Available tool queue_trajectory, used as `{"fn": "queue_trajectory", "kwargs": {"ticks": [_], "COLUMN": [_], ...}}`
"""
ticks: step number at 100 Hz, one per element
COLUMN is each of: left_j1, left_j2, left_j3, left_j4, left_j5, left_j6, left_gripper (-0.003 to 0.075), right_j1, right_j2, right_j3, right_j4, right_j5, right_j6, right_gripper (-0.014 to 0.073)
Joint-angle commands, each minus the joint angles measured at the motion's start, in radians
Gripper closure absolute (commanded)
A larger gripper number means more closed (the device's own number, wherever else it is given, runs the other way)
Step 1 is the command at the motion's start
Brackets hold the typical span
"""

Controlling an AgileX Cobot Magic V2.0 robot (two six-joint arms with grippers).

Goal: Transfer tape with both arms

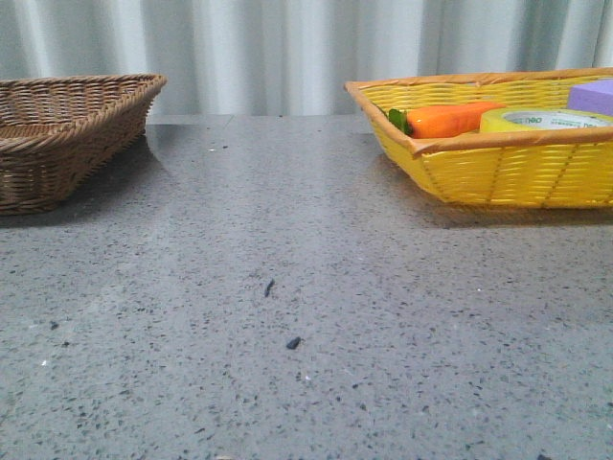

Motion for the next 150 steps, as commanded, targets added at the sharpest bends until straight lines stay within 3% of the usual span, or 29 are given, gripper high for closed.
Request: {"fn": "queue_trajectory", "kwargs": {"ticks": [1,19,43,69,85,96,103,113,122,132,139,145,150], "left_j1": [0.004,0.004,0.004,0.002,0.002,0.002,0.002,0.002,0.002,0.002,0.002,-0.005,-0.023], "left_j2": [-0.029,-0.029,-0.029,-0.029,-0.029,-0.024,0.013,0.138,0.281,0.43,0.51,0.549,0.566], "left_j3": [0.009,0.009,0.009,0.009,0.006,-0.038,-0.106,-0.238,-0.358,-0.482,-0.553,-0.595,-0.614], "left_j4": [-0.004,0.07,0.056,-0.658,-0.806,-0.819,-0.752,-0.547,-0.419,-0.374,-0.374,-0.374,-0.374], "left_j5": [-0.067,-0.118,-0.198,-0.399,-0.447,-0.417,-0.305,-0.127,-0.026,0.072,0.129,0.146,0.138], "left_j6": [0.0,0.012,0.004,0.001,0.001,0.004,0.015,0.015,0.015,0.016,0.016,0.016,0.016], "left_gripper": [0.0741,0.0741,0.0741,0.0741,0.0741,0.0741,0.0741,0.0736,0.0646,0.0393,0.0272,0.0247,0.0254], "right_j1": [-0.005,-0.005,-0.005,-0.005,-0.005,-0.005,-0.005,-0.005,-0.005,-0.003,0.007,0.028,0.045], "right_j2": [-0.014,-0.014,-0.014,-0.014,-0.006,0.049,0.113,0.269,0.431,0.614,0.738,0.851,0.917], "right_j3": [0.022,0.022,0.022,0.012,-0.071,-0.169,-0.258,-0.412,-0.572,-0.762,-0.876,-0.981,-1.062], "right_j4": [-0.012,0.007,0.283,0.647,0.651,0.544,0.457,0.396,0.372,0.372,0.372,0.372,0.372], "right_j5": [-0.135,-0.255,-0.27,-0.511,-0.453,-0.4,-0.326,-0.157,0.0,0.158,0.242,0.31,0.371], "right_j6": [-0.002,-0.002,-0.002,-0.002,-0.002,-0.002,-0.002,-0.002,-0.005,-0.005,-0.007,-0.025,-0.054], "right_gripper": [0.0655,0.0655,0.0655,0.0655,0.0655,0.0655,0.0655,0.0652,0.0615,0.0463,0.0349,0.0247,0.0216]}}
